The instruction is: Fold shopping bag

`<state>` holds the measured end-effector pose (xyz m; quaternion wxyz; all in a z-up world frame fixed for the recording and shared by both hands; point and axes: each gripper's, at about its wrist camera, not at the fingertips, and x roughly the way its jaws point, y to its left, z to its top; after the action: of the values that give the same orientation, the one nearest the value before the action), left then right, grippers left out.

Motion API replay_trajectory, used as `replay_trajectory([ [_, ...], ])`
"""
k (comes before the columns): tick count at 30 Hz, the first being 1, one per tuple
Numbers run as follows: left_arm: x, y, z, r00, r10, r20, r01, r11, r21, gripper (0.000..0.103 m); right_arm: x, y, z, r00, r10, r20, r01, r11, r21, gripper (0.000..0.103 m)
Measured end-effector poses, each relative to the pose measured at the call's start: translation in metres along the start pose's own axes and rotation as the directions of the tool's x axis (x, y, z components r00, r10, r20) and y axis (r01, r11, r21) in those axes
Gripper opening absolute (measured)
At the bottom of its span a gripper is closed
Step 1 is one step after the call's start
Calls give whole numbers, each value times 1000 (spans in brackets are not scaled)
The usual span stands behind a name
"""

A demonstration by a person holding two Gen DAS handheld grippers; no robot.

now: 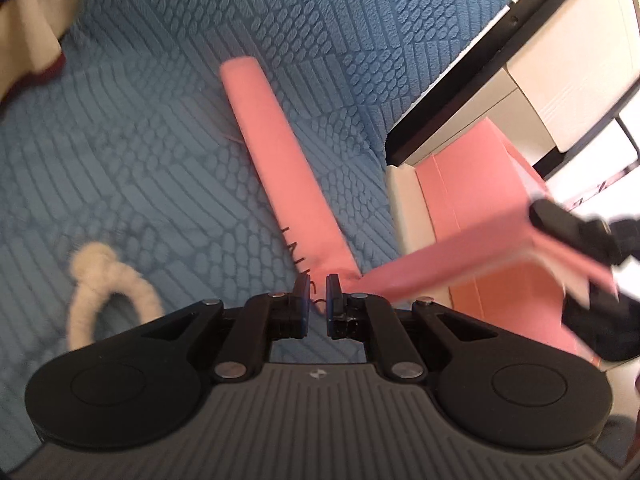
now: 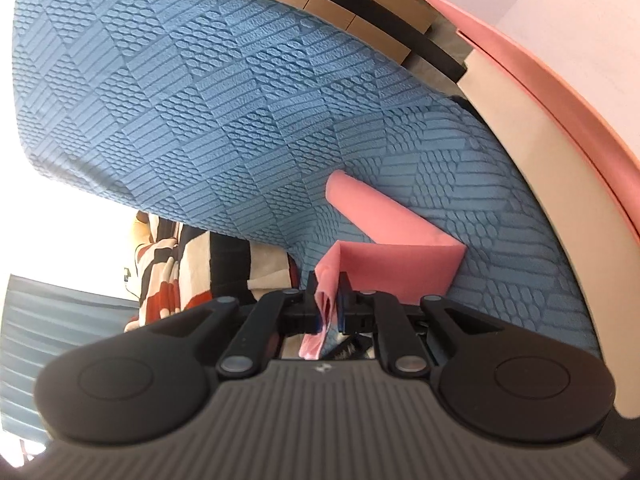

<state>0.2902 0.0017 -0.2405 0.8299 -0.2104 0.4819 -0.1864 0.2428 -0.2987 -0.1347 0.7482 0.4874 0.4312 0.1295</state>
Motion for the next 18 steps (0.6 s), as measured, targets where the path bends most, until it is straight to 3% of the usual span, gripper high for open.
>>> replay_trajectory([
  [5,-23,-7,-5,999,-32,3,32,996,79,9,15,8,13,1000,0,-12,0,1000,-6,10],
  [9,-31,-21,-7,999,-50,19,47,985,163,25,28,12,21,1000,-5,-23,5,1000,-15,10],
  [18,-22,-43,5,998,-23,66,2,955,297,27,45,7,32,999,19,-27,-18,1000,25,10],
])
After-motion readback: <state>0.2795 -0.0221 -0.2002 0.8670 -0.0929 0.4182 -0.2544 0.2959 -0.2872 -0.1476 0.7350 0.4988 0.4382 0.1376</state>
